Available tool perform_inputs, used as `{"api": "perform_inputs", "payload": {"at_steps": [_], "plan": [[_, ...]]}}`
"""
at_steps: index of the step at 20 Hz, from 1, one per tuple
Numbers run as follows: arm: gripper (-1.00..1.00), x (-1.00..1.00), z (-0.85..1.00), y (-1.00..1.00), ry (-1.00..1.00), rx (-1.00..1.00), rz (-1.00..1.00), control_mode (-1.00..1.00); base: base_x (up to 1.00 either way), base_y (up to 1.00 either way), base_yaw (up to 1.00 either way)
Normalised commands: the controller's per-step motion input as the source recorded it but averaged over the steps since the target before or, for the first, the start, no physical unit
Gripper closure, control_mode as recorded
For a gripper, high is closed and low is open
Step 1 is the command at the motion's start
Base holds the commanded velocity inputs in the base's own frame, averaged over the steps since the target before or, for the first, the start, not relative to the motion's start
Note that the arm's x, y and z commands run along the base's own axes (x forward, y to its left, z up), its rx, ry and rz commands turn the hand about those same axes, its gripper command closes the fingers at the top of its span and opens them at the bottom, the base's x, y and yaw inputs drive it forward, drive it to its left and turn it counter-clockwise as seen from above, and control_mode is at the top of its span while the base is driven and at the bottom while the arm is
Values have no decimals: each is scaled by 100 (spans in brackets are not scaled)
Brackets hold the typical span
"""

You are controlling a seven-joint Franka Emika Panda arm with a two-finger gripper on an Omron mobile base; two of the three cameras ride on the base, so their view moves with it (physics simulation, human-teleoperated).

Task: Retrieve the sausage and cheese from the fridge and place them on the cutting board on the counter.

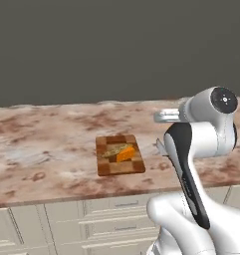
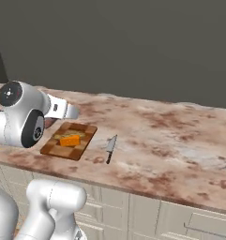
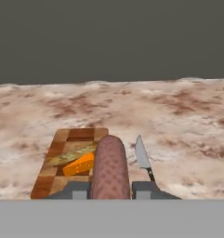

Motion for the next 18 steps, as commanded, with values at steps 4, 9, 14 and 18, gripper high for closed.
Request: {"api": "perform_inputs", "payload": {"at_steps": [4,9,14,18], "plan": [[100,0,0,0,0,0,0,100,0,24,-43],[100,0,0,0,0,0,0,100,-7,25,-12],[100,0,0,0,0,0,0,100,-41,45,0],[100,0,0,0,0,0,0,100,-11,35,0]]}}
